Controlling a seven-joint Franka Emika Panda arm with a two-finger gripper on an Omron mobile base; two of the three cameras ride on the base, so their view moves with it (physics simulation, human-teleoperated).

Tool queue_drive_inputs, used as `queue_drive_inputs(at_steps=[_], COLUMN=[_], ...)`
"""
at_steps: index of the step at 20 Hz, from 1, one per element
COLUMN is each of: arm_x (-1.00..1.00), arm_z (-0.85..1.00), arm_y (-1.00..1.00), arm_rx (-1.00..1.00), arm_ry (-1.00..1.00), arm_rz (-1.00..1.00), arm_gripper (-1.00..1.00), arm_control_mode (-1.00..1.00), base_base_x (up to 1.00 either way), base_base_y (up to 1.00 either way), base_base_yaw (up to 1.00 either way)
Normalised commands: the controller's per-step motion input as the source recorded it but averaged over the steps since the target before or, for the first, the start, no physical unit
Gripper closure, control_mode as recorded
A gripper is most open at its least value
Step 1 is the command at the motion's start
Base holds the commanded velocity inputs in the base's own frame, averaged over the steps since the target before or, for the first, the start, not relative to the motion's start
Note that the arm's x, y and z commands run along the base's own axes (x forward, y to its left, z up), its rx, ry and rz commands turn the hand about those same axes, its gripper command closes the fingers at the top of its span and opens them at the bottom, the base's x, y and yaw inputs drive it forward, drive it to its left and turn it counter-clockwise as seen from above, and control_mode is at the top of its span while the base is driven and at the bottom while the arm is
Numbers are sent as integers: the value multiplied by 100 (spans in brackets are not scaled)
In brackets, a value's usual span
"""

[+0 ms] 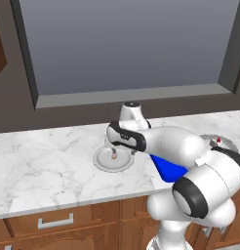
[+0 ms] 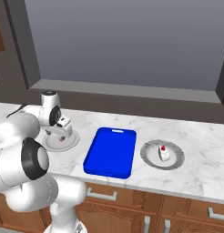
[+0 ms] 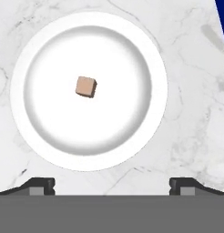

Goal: Move the dessert items from the plates to the tray.

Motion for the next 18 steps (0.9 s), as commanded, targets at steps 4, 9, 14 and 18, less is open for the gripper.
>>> queue_drive_inputs(at_steps=[4,9,14,18], arm_x=[6,3,7,11], arm_z=[-16,-11,-2,-1], arm_y=[6,4,0,0], arm_rx=[0,0,0,2], arm_ry=[0,0,6,9], arm_rz=[-5,-7,-10,-8], arm_gripper=[-100,-100,-100,-100], arm_control_mode=[-100,-100,-100,-100], base_base_x=[0,0,0,0], base_base_y=[0,0,0,0], base_base_yaw=[0,0,0,0])
